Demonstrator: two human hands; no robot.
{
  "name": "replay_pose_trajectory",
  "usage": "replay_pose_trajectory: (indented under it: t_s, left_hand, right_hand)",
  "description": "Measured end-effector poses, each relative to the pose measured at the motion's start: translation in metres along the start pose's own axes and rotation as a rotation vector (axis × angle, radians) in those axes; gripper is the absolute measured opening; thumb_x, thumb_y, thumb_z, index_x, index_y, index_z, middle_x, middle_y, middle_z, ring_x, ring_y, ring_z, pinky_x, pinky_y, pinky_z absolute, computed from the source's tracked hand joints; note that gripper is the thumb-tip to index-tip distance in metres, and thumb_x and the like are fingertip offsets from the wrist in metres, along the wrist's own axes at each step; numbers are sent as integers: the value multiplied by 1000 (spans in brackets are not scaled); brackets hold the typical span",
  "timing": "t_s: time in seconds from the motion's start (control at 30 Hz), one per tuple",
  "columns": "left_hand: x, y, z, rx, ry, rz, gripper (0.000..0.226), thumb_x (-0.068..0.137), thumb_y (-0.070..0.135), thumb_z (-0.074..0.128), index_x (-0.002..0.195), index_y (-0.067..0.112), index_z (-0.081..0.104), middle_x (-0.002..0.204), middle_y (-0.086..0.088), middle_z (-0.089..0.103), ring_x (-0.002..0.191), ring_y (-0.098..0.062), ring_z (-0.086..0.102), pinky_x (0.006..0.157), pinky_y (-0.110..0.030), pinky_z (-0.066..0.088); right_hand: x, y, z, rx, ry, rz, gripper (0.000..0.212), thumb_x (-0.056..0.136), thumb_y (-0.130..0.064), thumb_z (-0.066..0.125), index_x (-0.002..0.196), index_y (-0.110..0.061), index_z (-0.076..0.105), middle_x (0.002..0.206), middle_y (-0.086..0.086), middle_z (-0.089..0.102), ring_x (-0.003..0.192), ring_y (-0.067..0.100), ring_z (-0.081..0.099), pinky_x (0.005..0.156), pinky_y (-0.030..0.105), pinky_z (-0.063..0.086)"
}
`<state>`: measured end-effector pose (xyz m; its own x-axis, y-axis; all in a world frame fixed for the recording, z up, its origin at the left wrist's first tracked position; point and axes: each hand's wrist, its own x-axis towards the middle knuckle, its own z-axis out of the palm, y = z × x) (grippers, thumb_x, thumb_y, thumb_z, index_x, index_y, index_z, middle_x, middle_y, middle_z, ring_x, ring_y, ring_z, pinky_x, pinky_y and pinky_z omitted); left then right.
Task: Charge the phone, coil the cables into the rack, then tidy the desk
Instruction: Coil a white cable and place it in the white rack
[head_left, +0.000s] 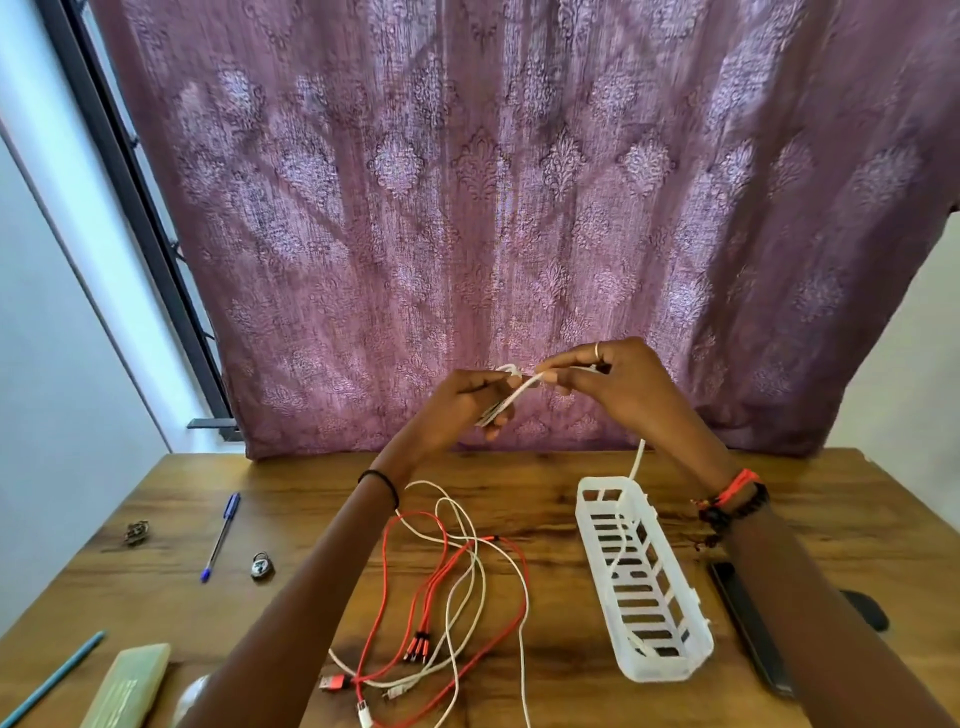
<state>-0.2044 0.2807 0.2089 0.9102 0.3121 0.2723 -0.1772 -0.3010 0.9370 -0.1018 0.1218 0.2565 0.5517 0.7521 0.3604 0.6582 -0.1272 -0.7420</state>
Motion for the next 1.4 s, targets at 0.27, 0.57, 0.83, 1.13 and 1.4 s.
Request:
replay_pose_trajectory:
  t_s: [0.27, 0.57, 0.83, 1.13, 1.4]
  left_hand:
    - [-2, 13, 3, -419, -117, 5, 37, 99, 19, 35, 112, -3, 62, 47, 7, 32, 39, -5, 31, 44, -13, 32]
    - [7, 16, 13, -1102, -151, -39, 37, 96, 20, 37, 109, 1, 67, 49, 11, 34, 39, -4, 31, 42, -14, 31]
    - [21, 10, 19, -1389, -69, -12, 38, 92, 12, 46, 120, -11, 54, 59, 6, 48, 48, -5, 47, 55, -15, 46]
    - [37, 9, 17, -1245, 167, 66, 34, 94, 11, 42, 123, -6, 49, 73, 1, 65, 64, -6, 64, 67, -17, 55]
    - [40, 9, 33, -560, 397, 164, 21, 98, 13, 43, 102, 4, 62, 81, 2, 73, 75, -9, 68, 72, -19, 53]
  right_hand:
    - [8, -3, -1, 312, 100, -42, 20, 83, -10, 66, 103, -6, 70, 41, -14, 55, 34, 3, 31, 40, 10, 23]
    - [18, 7, 15, 644, 143, 57, 16, 86, -13, 63, 99, -16, 72, 58, -3, 59, 40, 8, 29, 40, 18, 20]
    - [19, 27, 35, 616, 184, 145, 24, 91, -14, 58, 113, -17, 67, 62, 2, 58, 37, 7, 33, 37, 16, 25]
    - [4, 36, 45, 378, 41, 217, 25, 94, -13, 53, 113, -3, 65, 64, 2, 59, 31, 1, 39, 32, 12, 27]
    - [-5, 33, 46, -1, -182, 110, 25, 94, -22, 53, 108, -8, 68, 53, -8, 60, 64, 29, 58, 64, 33, 47]
